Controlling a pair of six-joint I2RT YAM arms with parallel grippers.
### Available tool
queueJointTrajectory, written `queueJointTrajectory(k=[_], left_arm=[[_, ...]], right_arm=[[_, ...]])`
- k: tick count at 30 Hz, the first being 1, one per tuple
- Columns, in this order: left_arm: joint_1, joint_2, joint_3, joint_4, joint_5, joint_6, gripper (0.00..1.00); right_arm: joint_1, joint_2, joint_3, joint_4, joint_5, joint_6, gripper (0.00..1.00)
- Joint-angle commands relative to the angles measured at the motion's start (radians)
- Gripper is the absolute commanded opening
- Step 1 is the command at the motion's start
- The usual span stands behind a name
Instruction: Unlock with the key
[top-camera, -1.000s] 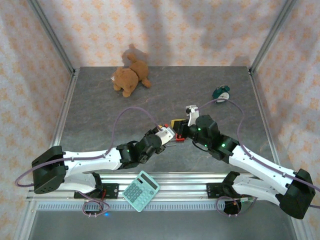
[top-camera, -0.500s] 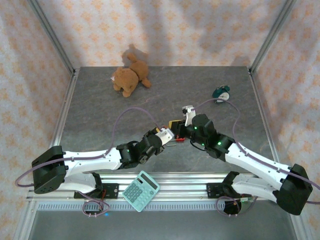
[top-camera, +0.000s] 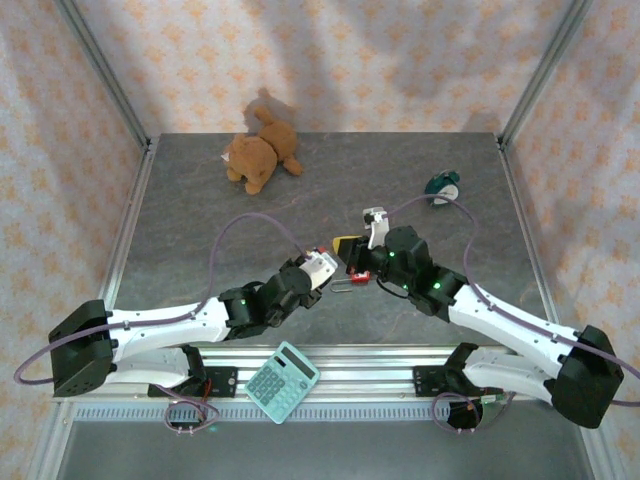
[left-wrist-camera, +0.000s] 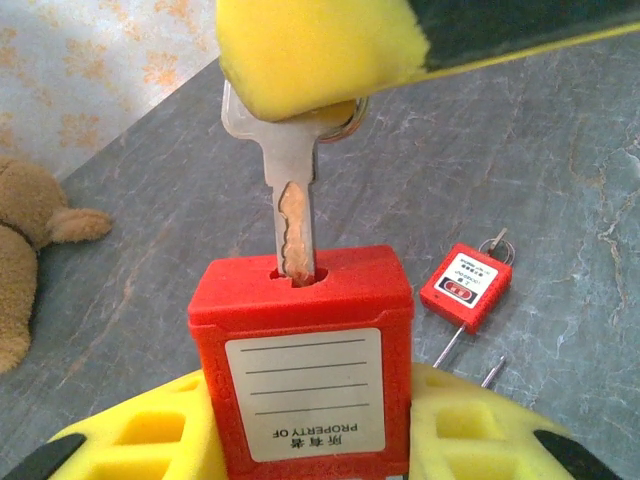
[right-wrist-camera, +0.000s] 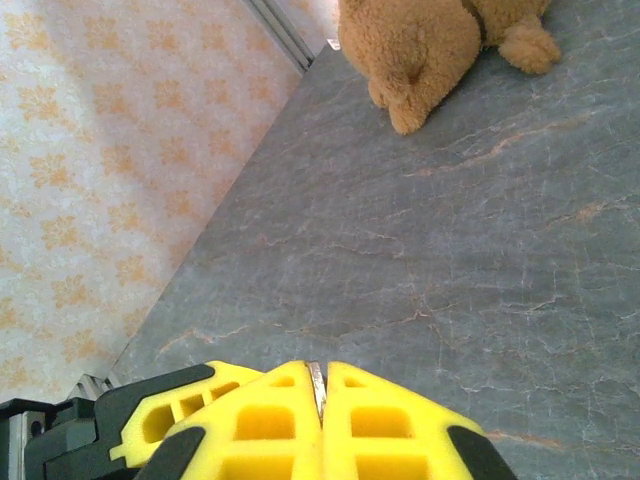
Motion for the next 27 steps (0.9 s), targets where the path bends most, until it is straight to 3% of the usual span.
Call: queueJointTrajectory(k=[1,12,22,27], left_arm=[[-0.005,-0.062,0.027,0.214,0.043,-0.014,0.3],[0.007,-0.052,0.036,0.221,0.007,-0.068,0.25],[0.028,-0.037,0.042,0.231,0.038,-0.102,0.25],[0.03,-0.027,0.055,0.214,0.066,-0.093,0.25]], right_arm=[[0.012,0.045,0.006,-0.12,-0.052,-0.01,0.01],[0.013,0.082,0.001,-0.116,-0.079,-0.033,0.01],[0.016,0.131,0.004,-0.106,-0.097,-0.024,0.0],[0.016,0.148,0.039,-0.19,-0.068,-0.088,0.0]])
